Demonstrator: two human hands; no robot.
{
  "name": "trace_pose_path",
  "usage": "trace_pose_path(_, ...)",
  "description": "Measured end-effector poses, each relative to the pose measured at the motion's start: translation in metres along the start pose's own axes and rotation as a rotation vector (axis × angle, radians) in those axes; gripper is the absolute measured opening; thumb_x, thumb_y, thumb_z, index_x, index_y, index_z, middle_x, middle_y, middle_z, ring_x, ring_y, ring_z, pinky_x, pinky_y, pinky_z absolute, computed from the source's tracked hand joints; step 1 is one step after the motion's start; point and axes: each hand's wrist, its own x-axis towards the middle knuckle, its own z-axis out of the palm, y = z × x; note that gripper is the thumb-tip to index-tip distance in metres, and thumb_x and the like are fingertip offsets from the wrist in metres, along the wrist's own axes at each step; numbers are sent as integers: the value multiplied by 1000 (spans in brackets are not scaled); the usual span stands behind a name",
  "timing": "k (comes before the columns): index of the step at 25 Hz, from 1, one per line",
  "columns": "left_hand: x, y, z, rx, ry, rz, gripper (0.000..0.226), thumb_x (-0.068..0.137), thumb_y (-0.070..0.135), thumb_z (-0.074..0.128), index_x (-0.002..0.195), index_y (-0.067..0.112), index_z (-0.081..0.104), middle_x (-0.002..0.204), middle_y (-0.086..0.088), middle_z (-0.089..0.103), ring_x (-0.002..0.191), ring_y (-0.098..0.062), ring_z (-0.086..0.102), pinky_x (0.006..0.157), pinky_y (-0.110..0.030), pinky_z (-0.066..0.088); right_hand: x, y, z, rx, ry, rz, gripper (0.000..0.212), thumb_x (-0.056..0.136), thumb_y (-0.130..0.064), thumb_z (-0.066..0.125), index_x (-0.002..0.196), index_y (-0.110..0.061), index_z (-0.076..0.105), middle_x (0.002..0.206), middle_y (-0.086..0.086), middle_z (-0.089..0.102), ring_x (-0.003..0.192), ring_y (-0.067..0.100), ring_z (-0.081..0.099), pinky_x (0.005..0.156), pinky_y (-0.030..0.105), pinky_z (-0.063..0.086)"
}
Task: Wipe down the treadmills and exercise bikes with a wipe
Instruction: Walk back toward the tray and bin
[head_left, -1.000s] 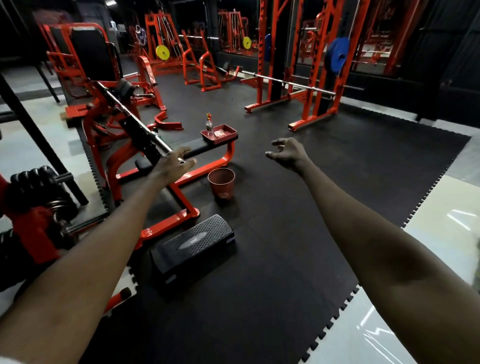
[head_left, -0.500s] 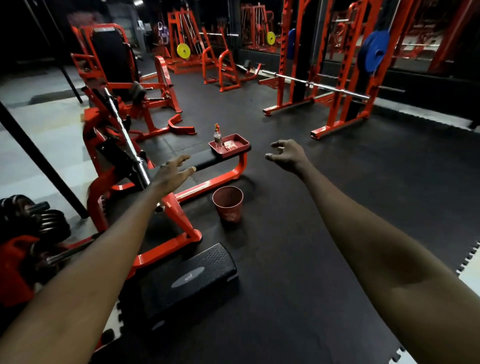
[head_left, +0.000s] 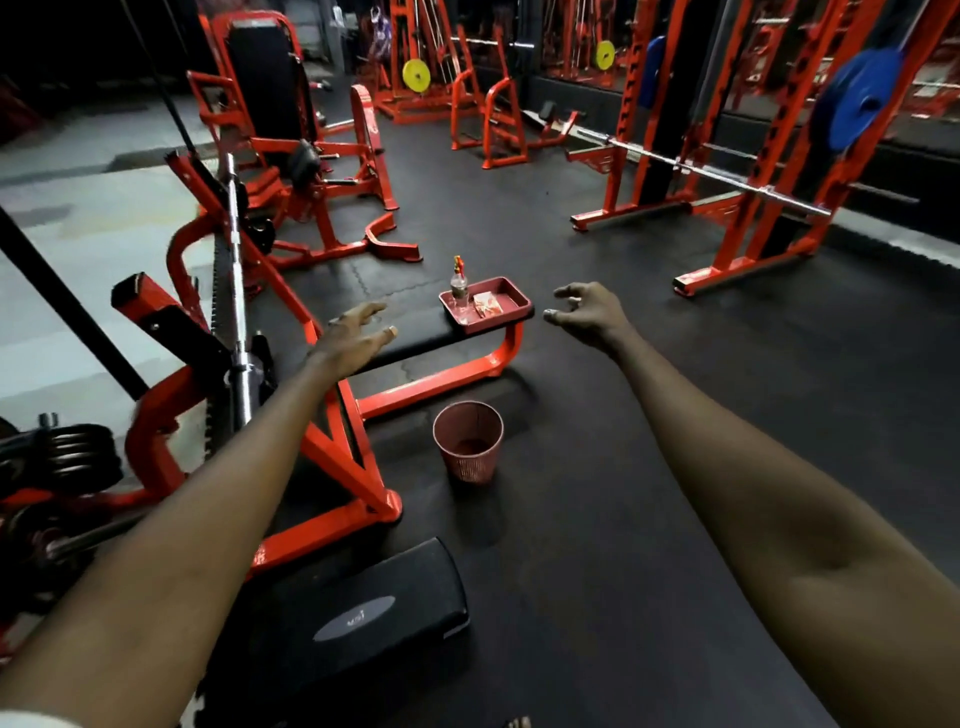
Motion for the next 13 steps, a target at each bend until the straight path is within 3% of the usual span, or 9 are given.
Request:
trace_pose_path(10, 196, -40, 37, -21, 33, -113, 50, 94, 29, 68, 142, 19, 54, 142, -5, 58, 132, -20, 53, 111, -31, 38, 229, 47, 67, 66, -145, -24, 47, 81, -26, 80, 121, -4, 69, 118, 14, 71, 110, 25, 67, 90, 29, 48)
trace_pose_path(13, 243, -70, 59, 1, 22, -189, 52, 93, 34, 69, 141, 22, 55, 143, -3, 58, 132, -19, 53, 112, -32, 39, 285, 61, 108, 101, -210, -35, 47, 83, -22, 79, 123, -2, 67, 117, 16, 70, 109, 27, 67, 80, 23, 43)
